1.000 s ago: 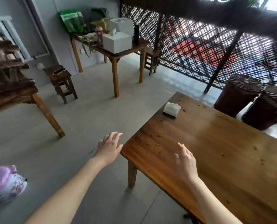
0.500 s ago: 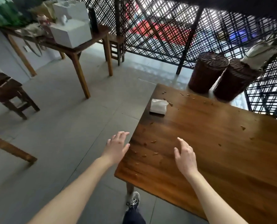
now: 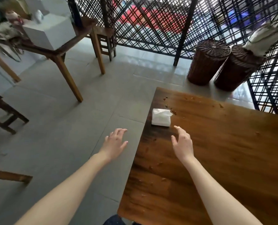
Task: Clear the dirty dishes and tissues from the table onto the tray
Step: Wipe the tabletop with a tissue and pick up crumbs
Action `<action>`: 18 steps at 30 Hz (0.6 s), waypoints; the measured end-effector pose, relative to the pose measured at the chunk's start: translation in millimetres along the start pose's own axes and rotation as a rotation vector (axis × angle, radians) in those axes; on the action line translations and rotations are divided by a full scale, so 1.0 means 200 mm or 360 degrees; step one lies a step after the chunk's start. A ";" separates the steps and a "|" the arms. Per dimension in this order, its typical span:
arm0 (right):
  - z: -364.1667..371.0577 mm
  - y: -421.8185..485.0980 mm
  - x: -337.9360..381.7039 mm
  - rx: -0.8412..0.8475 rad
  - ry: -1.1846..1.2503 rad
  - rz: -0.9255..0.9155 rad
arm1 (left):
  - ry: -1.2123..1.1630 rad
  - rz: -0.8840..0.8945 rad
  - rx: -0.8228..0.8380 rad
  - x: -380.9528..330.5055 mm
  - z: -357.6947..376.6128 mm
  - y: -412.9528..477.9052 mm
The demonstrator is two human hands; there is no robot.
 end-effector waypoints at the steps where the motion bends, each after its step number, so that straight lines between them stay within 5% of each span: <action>1: 0.01 0.04 0.01 -0.0006 -0.0001 -0.0004 | -0.0012 0.0012 0.0023 0.00 0.02 0.04; 18: 0.21 0.71 0.12 -0.0030 -0.0112 0.0214 | -0.0151 0.0377 0.0247 -0.09 0.20 0.97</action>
Point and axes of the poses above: each hand's wrist, its own y-axis towards the middle knuckle, its own z-axis out of the palm, x = y × z, the point moved 3 cm from there along y, towards the middle knuckle, and after that the axes turned 5 degrees about x, right-handed, at the moved point
